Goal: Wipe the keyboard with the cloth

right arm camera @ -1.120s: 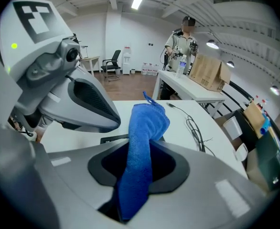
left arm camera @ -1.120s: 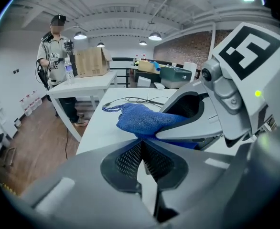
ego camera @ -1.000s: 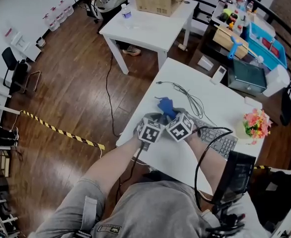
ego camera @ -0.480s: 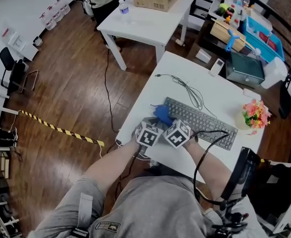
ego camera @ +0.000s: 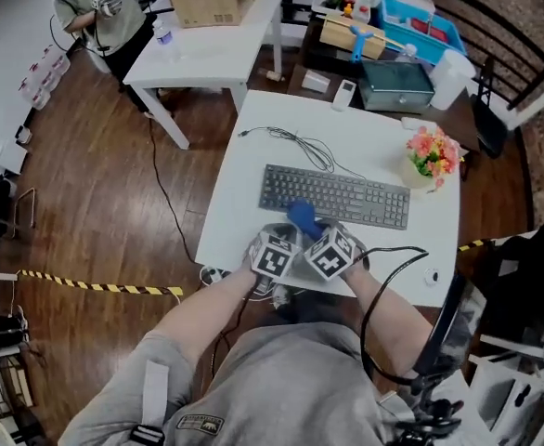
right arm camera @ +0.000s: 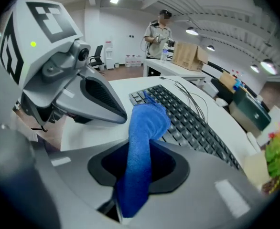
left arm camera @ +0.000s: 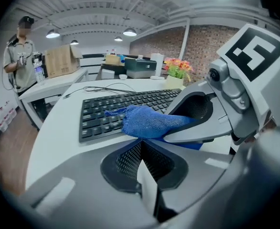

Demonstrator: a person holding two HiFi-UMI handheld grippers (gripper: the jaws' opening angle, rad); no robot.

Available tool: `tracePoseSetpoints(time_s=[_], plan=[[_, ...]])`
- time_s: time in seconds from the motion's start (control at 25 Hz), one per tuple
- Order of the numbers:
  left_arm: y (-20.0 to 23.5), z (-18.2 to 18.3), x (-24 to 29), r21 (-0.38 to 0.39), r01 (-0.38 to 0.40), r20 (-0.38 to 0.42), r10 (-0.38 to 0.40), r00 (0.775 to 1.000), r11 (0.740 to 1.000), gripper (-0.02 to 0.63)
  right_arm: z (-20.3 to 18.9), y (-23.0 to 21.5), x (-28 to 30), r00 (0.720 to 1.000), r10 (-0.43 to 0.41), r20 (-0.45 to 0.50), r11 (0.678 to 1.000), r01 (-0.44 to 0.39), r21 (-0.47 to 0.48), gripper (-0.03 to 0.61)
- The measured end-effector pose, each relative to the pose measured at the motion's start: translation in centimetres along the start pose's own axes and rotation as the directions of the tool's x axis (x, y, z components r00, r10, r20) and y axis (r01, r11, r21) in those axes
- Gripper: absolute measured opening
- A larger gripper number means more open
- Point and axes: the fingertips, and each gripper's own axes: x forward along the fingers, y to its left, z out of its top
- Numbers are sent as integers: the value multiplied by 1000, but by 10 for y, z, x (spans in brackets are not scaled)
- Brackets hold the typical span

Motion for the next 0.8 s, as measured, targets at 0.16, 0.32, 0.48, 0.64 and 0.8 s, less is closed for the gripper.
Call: tracePoseSetpoints(time_s=[0.16, 0.32, 0.48, 0.64, 0.8], plan=[[-54, 6, 18, 87, 103, -6, -103, 995, 991, -6, -58, -11, -29, 995, -86, -48, 988, 92, 126, 114], [-105, 10, 30, 154, 180, -24, -178, 984, 972, -6, -110, -17, -55, 985, -147, -89, 959, 164, 232, 114], [-143, 9, 41, 190, 215, -40, -211, 977, 958, -6, -155, -22, -70, 977, -180, -118, 929, 208, 305, 114], [-160, 8, 46, 196, 189, -53, -182, 982, 962, -6, -173, -28, -76, 979, -180, -98, 921, 203, 331, 118], [-155, 0, 39, 170, 120, -53, -113, 992, 978, -6, -171, -28, -74, 986, -157, -54, 936, 167, 311, 132]])
